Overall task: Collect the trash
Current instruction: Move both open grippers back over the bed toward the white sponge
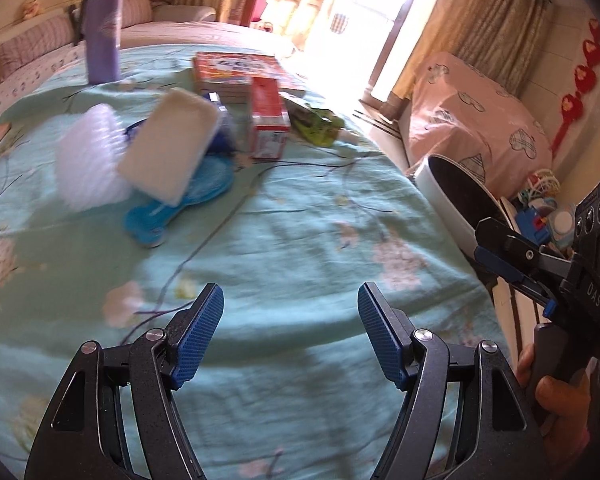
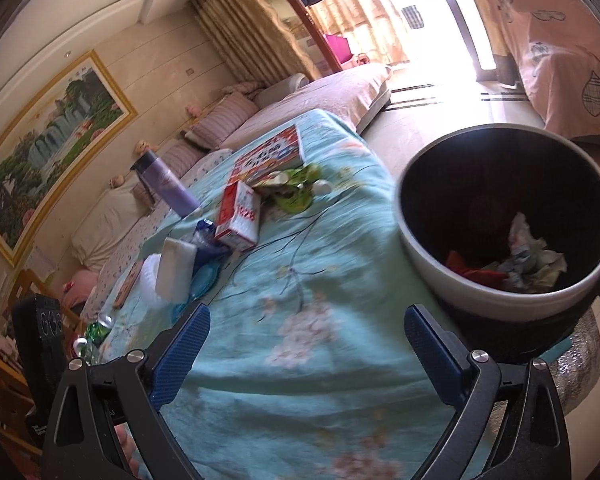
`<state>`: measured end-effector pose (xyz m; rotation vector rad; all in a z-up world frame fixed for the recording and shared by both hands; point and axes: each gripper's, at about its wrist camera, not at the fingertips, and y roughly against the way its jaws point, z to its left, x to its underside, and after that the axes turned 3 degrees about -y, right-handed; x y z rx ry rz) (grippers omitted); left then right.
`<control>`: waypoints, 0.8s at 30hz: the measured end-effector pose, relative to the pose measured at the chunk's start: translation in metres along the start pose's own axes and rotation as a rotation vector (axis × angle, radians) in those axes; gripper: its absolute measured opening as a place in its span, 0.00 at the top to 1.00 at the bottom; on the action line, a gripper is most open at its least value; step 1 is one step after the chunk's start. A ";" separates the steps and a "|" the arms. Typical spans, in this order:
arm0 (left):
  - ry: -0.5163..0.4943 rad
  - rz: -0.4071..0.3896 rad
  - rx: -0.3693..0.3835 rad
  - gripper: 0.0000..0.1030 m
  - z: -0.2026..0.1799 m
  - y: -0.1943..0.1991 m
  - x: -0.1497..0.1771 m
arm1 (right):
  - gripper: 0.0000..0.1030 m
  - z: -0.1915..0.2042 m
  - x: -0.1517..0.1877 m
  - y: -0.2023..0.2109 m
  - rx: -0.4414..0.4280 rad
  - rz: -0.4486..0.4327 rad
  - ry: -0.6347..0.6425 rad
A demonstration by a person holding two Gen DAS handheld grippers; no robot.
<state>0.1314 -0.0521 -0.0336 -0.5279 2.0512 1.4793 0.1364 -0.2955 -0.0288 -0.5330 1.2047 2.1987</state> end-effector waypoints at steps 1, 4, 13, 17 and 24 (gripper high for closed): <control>0.012 -0.002 -0.006 0.31 0.007 0.002 0.002 | 0.04 0.005 0.002 -0.003 -0.004 0.008 0.006; 0.051 -0.010 -0.028 0.31 0.027 0.010 0.005 | 0.04 0.018 0.007 -0.012 -0.017 0.023 0.025; 0.139 -0.042 -0.081 0.31 0.077 0.026 0.008 | 0.04 0.045 0.018 -0.041 -0.027 0.074 0.059; 0.163 -0.045 -0.097 0.31 0.092 0.028 0.008 | 0.04 0.058 0.023 -0.054 -0.035 0.092 0.076; 0.175 -0.055 -0.118 0.31 0.116 0.027 -0.005 | 0.05 0.079 0.023 -0.068 -0.066 0.102 0.103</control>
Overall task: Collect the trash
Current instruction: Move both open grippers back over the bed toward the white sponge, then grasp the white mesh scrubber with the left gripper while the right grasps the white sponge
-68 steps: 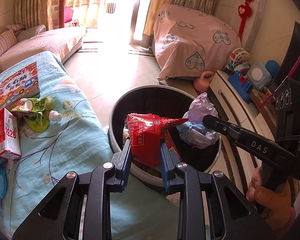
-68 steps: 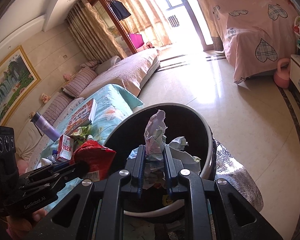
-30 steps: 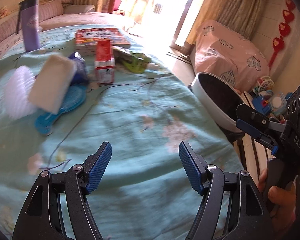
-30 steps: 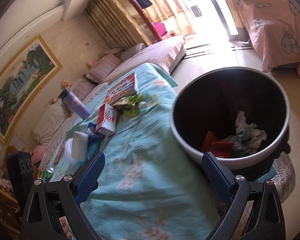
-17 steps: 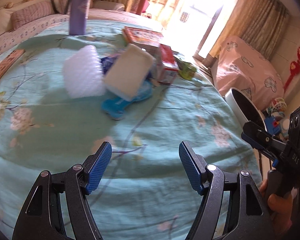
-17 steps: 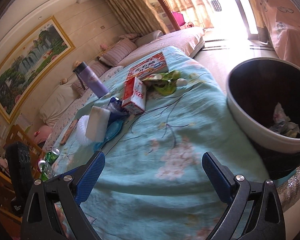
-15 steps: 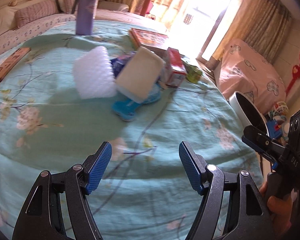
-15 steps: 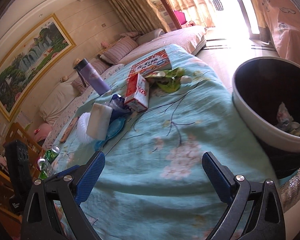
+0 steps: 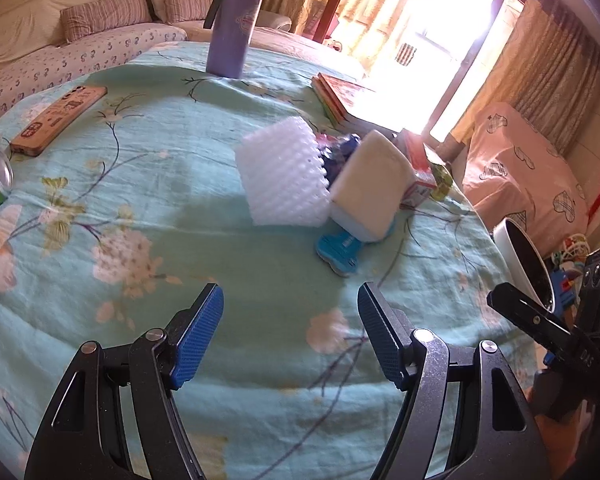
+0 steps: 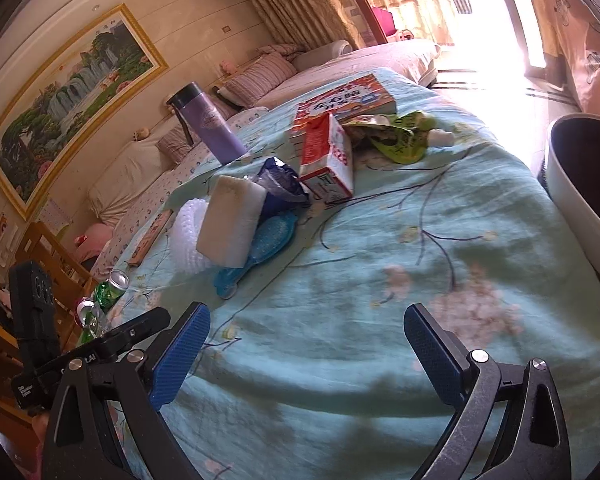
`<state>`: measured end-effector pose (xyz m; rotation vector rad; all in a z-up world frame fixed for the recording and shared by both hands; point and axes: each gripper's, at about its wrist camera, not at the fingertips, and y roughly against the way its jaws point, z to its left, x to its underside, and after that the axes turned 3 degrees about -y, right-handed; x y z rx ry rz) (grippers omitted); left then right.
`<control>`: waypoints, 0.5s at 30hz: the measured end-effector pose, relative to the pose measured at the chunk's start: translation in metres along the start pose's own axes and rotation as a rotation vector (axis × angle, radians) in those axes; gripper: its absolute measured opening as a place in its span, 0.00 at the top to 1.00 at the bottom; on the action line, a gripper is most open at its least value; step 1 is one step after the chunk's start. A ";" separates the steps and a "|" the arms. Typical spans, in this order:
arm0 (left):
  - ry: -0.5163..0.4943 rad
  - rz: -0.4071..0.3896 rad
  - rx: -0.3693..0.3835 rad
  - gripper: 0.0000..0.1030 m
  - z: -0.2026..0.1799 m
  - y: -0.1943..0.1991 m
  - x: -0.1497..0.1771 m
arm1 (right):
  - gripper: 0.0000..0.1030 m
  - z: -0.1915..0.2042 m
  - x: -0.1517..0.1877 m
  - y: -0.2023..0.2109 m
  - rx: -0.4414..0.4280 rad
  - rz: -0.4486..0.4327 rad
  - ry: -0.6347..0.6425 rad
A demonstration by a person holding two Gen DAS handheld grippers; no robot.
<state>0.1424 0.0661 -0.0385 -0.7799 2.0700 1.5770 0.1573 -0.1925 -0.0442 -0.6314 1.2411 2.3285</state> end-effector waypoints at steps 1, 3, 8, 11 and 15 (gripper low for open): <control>-0.004 -0.002 0.000 0.31 0.002 -0.001 -0.003 | 0.05 0.003 -0.002 -0.002 -0.002 -0.003 0.004; -0.031 0.004 -0.004 0.31 0.005 -0.007 -0.012 | 0.06 0.010 -0.005 -0.006 -0.005 -0.008 0.015; -0.079 0.005 0.000 0.31 0.017 -0.019 -0.031 | 0.21 0.022 -0.013 -0.022 -0.025 -0.004 0.022; -0.073 0.018 0.041 0.31 0.028 -0.028 -0.041 | 0.27 0.025 -0.018 -0.037 -0.050 0.019 -0.001; -0.060 0.068 0.143 0.31 0.040 -0.047 -0.050 | 0.29 0.030 -0.026 -0.054 -0.075 0.038 -0.025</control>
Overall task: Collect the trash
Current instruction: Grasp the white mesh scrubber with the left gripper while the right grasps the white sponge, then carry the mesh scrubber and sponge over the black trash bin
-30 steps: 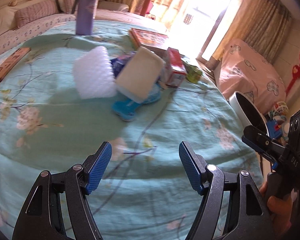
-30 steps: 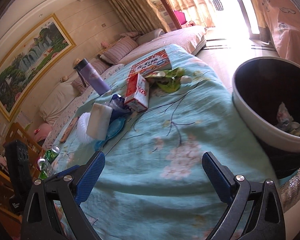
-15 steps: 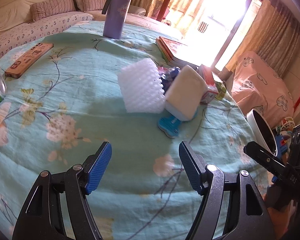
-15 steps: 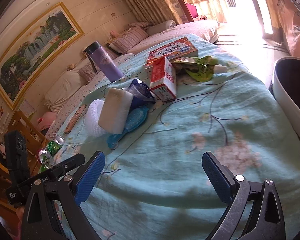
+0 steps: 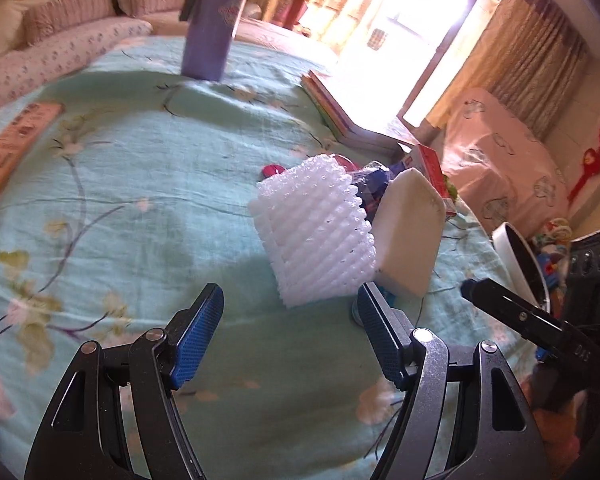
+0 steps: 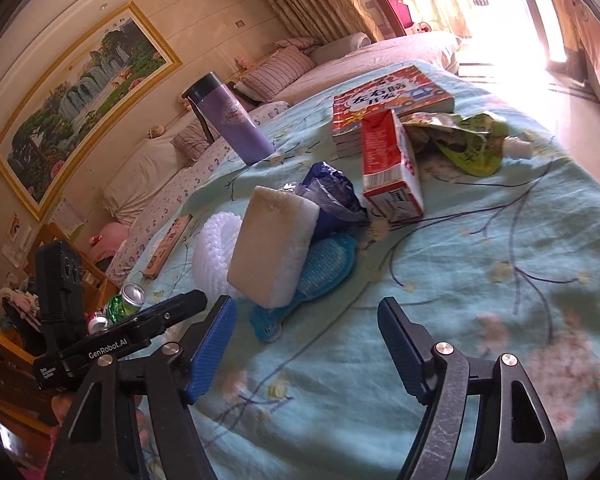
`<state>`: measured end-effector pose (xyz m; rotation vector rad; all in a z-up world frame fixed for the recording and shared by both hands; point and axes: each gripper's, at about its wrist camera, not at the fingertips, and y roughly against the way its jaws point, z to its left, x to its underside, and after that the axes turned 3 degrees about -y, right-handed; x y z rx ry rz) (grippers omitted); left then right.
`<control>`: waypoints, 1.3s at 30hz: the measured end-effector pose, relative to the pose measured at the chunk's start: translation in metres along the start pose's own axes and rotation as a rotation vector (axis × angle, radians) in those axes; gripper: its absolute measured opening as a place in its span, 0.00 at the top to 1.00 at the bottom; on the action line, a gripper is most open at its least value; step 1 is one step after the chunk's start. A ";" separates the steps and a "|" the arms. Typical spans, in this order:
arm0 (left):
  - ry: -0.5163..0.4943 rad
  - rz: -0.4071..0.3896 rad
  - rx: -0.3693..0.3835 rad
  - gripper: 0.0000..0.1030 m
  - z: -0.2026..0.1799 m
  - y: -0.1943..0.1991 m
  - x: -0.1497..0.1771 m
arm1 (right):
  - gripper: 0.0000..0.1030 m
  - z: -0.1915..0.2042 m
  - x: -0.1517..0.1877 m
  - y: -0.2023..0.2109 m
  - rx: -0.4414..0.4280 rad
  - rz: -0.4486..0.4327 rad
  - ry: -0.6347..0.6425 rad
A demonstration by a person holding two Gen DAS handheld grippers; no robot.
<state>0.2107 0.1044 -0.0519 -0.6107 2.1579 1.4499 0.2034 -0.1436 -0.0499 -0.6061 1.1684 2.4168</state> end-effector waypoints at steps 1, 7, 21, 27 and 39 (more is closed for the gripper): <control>-0.002 0.004 0.010 0.31 0.001 -0.003 -0.002 | 0.31 0.001 -0.002 -0.004 -0.008 0.004 -0.004; -0.030 0.017 0.096 0.61 -0.002 -0.016 -0.008 | 0.44 0.004 -0.018 -0.028 -0.060 0.031 -0.042; -0.136 -0.058 0.070 0.91 -0.038 0.014 0.006 | 0.70 0.002 -0.012 -0.016 -0.058 0.022 -0.010; -0.180 -0.079 0.084 0.91 -0.075 0.027 0.020 | 0.70 -0.014 -0.004 0.019 -0.035 -0.015 -0.012; -0.288 -0.017 0.181 0.91 -0.169 0.005 0.042 | 0.69 -0.075 0.015 0.111 0.114 -0.127 -0.042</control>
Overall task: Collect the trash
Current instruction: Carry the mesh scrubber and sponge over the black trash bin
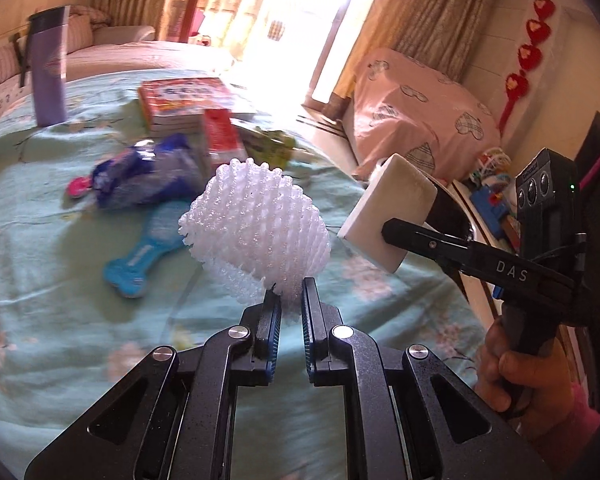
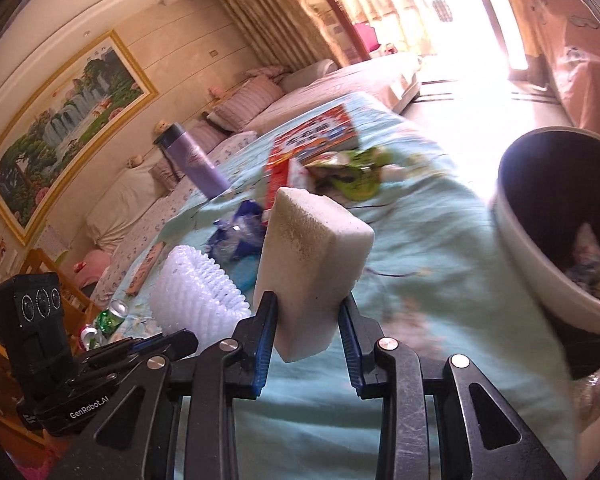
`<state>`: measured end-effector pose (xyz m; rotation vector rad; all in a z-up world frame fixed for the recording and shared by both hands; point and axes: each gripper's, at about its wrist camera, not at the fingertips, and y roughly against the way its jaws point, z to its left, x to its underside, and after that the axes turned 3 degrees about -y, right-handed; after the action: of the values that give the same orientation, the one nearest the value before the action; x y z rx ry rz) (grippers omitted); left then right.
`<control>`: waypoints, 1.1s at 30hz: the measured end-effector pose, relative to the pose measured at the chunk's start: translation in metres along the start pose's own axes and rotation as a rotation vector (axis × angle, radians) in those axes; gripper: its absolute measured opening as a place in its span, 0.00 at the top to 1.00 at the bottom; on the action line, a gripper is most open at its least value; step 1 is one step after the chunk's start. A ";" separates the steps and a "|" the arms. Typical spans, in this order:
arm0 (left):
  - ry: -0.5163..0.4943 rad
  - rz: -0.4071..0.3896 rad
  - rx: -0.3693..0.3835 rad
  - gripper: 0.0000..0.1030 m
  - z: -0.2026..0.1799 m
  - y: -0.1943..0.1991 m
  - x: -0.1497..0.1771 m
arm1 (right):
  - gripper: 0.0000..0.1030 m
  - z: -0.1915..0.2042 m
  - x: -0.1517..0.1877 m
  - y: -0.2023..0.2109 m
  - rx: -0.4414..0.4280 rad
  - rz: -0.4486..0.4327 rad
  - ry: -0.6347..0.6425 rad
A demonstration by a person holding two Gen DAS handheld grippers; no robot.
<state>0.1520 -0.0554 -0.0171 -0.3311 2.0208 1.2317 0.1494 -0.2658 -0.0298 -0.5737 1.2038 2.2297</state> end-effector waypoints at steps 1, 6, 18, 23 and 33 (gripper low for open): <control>-0.009 0.003 0.006 0.91 -0.009 -0.002 0.001 | 0.69 -0.007 -0.001 0.007 0.012 -0.010 -0.005; -0.042 0.018 0.042 0.91 -0.041 -0.021 -0.007 | 0.69 -0.037 -0.002 0.035 0.071 -0.053 -0.029; -0.095 0.047 0.089 0.91 -0.097 -0.054 -0.026 | 0.69 -0.093 -0.010 0.081 0.196 -0.137 -0.082; -0.112 0.057 0.097 0.91 -0.116 -0.066 -0.034 | 0.69 -0.106 -0.014 0.088 0.216 -0.159 -0.096; -0.159 0.068 0.102 0.91 -0.138 -0.083 -0.053 | 0.69 -0.123 -0.025 0.099 0.259 -0.184 -0.088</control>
<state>0.1725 -0.2230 0.0024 -0.1125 1.9621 1.1534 0.1194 -0.4217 -0.0163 -0.4575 1.3125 1.8899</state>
